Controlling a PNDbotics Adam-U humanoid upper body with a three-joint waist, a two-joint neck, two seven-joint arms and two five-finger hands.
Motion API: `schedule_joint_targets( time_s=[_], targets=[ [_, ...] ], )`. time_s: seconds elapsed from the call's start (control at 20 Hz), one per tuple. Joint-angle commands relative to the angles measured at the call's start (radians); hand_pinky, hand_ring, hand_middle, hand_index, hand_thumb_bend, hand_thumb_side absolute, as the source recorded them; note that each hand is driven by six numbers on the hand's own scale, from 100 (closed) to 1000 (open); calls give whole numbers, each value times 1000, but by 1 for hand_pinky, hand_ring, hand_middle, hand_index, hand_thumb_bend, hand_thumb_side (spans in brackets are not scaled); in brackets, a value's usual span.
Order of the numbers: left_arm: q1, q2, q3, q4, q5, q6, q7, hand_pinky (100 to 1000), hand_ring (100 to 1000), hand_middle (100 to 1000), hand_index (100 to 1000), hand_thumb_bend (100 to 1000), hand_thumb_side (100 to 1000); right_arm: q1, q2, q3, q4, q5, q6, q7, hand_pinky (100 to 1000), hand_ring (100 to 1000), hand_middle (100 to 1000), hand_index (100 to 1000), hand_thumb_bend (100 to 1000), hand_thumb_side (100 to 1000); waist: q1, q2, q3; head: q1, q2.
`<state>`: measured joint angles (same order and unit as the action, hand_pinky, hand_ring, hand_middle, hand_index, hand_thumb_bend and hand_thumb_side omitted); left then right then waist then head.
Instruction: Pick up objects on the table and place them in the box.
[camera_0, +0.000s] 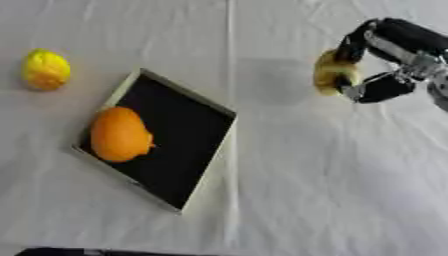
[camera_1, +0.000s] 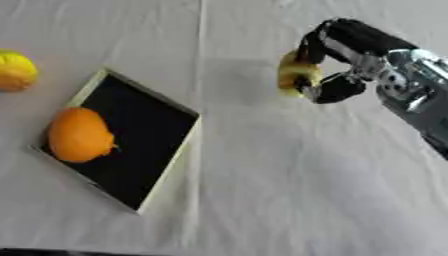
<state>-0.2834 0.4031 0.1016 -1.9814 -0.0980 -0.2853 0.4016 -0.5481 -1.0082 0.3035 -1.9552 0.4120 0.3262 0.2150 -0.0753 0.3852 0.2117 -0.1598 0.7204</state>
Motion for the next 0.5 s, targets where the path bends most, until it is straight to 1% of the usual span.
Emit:
schedule_joint_targets(
  time_s=[0.05, 0.15, 0.25, 0.4, 0.5],
  targets=[
    [-7, 14, 1, -19, 3, -1, -3, 812, 833, 802, 868, 187, 405, -64, -37, -19, -43, -20, -56, 1, 785, 617, 482, 585, 100, 100, 6, -28, 0, 2, 2],
    [-7, 16, 0, -19, 4, -1, -3, 812, 833, 802, 868, 187, 405, -130, -22, 9, -44, -33, -100, 19, 783, 613, 480, 582, 100, 100, 5, -33, 1, -1, 5],
    [-7, 17, -2, -19, 5, -1, -5, 812, 833, 802, 868, 188, 404, -216, 19, 53, -45, -44, -133, 55, 782, 609, 480, 582, 100, 100, 4, -38, 1, -4, 8],
    [-6, 19, -4, -19, 6, -2, -8, 812, 833, 802, 868, 187, 403, -347, 126, 124, -45, -42, -160, 123, 781, 605, 481, 582, 100, 100, 5, -43, 1, -6, 13],
    [-5, 20, -5, -19, 7, -2, -8, 812, 833, 802, 868, 187, 403, -406, 198, 165, -45, -28, -154, 169, 779, 603, 480, 581, 100, 100, 5, -44, 3, -7, 14]
  ],
)
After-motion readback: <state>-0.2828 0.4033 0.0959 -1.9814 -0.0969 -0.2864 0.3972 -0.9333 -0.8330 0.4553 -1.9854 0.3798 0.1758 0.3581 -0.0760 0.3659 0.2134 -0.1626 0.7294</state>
